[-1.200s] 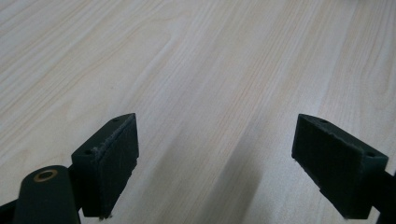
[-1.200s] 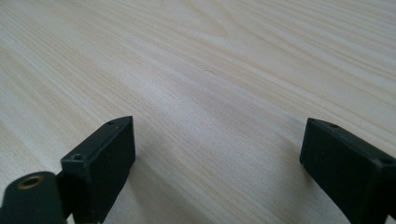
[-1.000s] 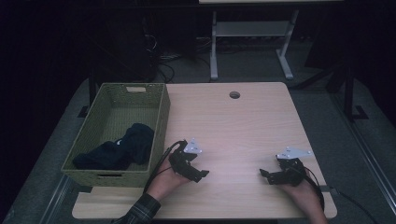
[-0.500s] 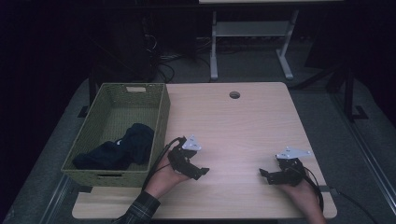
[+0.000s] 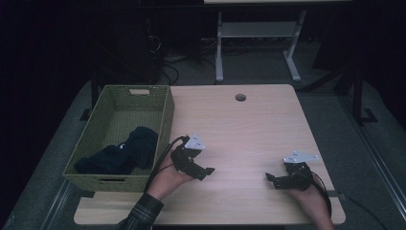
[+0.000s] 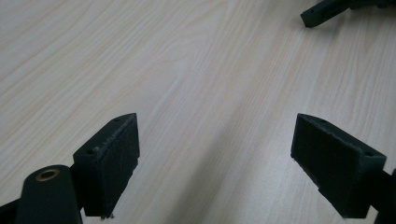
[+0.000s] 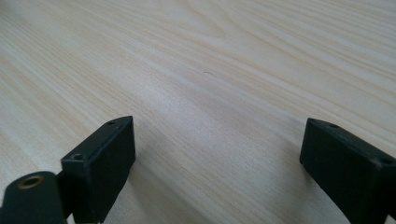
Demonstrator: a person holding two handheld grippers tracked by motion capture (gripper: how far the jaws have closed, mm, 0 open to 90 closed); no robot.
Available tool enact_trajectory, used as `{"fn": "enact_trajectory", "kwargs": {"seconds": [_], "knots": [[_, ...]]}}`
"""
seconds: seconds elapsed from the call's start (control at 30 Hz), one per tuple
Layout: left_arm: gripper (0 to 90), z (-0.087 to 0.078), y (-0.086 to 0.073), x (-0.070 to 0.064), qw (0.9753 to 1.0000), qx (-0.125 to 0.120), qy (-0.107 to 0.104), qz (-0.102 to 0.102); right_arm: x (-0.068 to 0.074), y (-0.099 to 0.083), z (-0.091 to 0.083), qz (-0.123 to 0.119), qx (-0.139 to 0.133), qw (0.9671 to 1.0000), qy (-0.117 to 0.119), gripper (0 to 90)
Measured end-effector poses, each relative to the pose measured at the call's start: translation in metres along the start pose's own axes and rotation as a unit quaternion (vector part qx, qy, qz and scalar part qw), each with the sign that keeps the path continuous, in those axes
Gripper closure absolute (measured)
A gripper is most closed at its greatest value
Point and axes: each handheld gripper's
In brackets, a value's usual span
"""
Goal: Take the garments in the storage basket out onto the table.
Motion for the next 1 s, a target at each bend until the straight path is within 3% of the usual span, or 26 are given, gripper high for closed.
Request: {"fn": "enact_trajectory", "kwargs": {"seconds": [0.67,1.0], "knots": [[15.1,-0.015,0.019,0.005,0.9999,-0.009,-0.005,0.008,0.0,0.0,0.0,0.0,0.0,1.0,0.0,10.0],[15.1,-0.024,0.03,0.01,0.9999,0.005,-0.014,0.008,0.0,0.0,0.0,0.0,0.0,1.0,0.0,10.0]]}}
Point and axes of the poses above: each handheld gripper's, and its own axes: z roughly forward along the jaws, y roughly out of its top, x roughly to its left, and after that the axes turned 6 degrees about -z, right-handed
